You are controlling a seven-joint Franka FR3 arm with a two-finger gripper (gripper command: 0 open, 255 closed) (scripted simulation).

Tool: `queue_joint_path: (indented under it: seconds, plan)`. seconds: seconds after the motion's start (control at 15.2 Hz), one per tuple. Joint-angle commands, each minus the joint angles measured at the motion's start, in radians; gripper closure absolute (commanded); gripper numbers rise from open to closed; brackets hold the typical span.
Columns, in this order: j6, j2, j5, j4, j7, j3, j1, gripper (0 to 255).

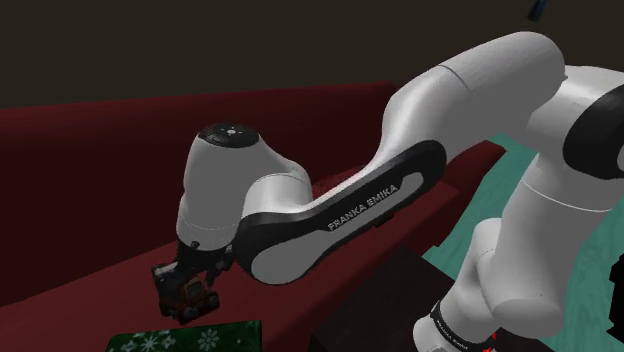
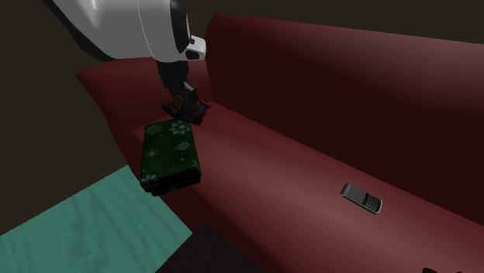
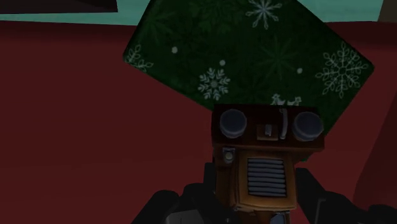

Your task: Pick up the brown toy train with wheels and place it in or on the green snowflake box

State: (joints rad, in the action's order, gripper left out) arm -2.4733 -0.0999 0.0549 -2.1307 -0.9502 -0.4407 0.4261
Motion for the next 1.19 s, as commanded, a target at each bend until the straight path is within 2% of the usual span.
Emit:
queue_joint_path:
  seconds: [0.0, 0.33, 1.12]
  plan:
    - [0.004, 0.008, 0.017, -0.002, -0.061, -0.018, 0.028, 255]
    - [0.025, -0.005, 0.079, 0.023, -0.226, -0.064, 0.108, 255]
    - [-0.115, -0.108, 0.184, -0.031, -0.303, -0.035, 0.130, 255]
